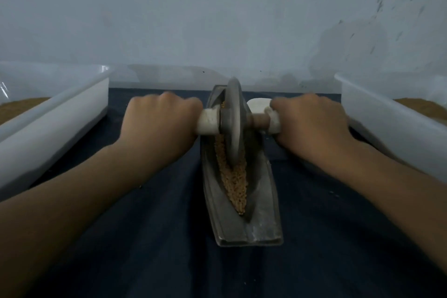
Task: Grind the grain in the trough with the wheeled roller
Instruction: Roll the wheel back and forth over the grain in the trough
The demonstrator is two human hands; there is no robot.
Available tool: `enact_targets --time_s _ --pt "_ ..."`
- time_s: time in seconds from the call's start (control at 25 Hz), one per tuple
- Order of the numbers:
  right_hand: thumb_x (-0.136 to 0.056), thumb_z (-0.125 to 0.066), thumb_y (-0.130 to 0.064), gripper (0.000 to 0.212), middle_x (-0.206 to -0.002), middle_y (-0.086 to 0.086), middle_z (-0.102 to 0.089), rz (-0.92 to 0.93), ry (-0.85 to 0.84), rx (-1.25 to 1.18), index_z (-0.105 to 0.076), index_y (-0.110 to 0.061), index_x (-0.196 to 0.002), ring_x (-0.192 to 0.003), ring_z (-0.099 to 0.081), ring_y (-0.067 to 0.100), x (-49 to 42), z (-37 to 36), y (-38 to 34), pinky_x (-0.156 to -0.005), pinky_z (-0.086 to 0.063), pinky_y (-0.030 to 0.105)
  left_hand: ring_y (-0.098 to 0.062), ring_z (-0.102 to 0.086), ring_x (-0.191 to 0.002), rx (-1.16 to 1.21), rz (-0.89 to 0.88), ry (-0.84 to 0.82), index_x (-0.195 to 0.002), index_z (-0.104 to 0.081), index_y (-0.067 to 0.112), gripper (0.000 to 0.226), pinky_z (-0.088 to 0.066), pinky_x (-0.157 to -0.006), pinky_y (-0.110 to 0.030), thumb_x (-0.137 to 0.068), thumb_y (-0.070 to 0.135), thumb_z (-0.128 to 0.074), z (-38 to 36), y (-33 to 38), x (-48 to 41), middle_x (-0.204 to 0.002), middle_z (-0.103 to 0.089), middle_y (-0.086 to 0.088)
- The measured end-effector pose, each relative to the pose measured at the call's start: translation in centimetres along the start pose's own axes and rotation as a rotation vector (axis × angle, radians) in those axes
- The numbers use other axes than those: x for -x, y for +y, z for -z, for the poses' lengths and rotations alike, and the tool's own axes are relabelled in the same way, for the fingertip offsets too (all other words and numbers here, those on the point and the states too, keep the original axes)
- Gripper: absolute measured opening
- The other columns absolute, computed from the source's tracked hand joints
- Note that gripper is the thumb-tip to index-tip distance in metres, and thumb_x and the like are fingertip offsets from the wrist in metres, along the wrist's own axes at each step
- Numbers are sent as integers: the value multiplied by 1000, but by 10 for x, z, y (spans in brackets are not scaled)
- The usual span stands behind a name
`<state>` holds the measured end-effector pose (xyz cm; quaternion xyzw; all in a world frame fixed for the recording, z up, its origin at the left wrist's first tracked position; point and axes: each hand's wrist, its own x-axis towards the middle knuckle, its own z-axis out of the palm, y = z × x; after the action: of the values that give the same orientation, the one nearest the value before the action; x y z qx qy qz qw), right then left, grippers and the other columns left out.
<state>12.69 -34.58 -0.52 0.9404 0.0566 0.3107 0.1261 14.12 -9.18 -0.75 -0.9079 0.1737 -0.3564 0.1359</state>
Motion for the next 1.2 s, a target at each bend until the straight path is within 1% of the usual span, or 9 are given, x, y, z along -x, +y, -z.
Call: enact_targets --time_s 0.12,0.24,0.44,0.56,0.64,0.84,1.0,1.08,1.2 --pt "-83 -64 -25 16 -65 -4 -45 -38 -14 -79 -49 -26 -78 -63 -53 26 -42 -26 -2 -49 -26 26 -35 -60 -63 10 77 8 -83 -60 20 4 -30 -52 -32 -84 24 -63 -26 0 -41 -71 -57 -9" --pt "-83 -65 -23 6 -65 -4 -43 -16 6 -78 -60 -25 -86 -61 -46 23 -42 -23 -1 -48 -23 25 -35 -61 -68 43 82 -13 -87 -59 21 7 -34 -55 -33 -87 28 -59 -28 0 -45 -74 -57 -6" --pt "-80 -63 -42 29 -57 -6 -43 84 13 -99 -37 -31 -73 -50 -46 26 30 26 3 -45 -28 26 -15 -15 -43 48 -53 47 -70 -33 27 39 -8 -48 -21 -73 36 -71 26 -4 23 -54 -21 8" --pt "-74 -47 -54 24 -54 -4 -44 105 28 -140 -33 -34 -77 -46 -48 30 53 46 12 -44 -37 30 -15 -11 -42 78 -116 56 -68 -30 28 42 -4 -52 -16 -64 37 -71 54 -10 35 -53 -21 9" --pt "-72 -53 -50 26 -54 -2 -44 101 12 -140 -31 -36 -76 -47 -49 30 47 41 12 -45 -39 31 -13 -6 -43 59 -100 18 -66 -30 29 43 -4 -52 -17 -63 36 -72 49 -8 30 -53 -16 9" --pt "-81 -68 -33 25 -59 -6 -39 -31 15 -61 -44 -28 -75 -57 -45 26 -17 -14 0 -49 -17 24 -32 -56 -58 9 62 -12 -79 -54 22 10 -25 -49 -30 -83 26 -62 -13 4 -21 -65 -49 -4" --pt "-84 -64 -24 11 -65 -3 -46 -54 -4 -59 -53 -26 -80 -61 -44 25 -42 -23 -1 -49 -20 26 -33 -61 -73 59 100 -57 -93 -62 22 7 -35 -56 -34 -89 25 -57 -21 3 -46 -75 -54 -6" --pt "-85 -63 -32 18 -66 -4 -47 -36 -24 -89 -47 -27 -79 -62 -45 25 -17 -12 1 -49 -23 28 -31 -55 -64 46 48 -40 -87 -54 23 7 -31 -53 -32 -88 28 -59 -6 2 -26 -70 -49 -3" --pt "-81 -57 -45 25 -58 -4 -43 57 17 -109 -37 -30 -77 -52 -45 28 35 21 7 -46 -22 27 -22 -28 -47 16 -68 29 -73 -35 25 35 -12 -46 -24 -77 33 -68 31 0 18 -56 -28 4"
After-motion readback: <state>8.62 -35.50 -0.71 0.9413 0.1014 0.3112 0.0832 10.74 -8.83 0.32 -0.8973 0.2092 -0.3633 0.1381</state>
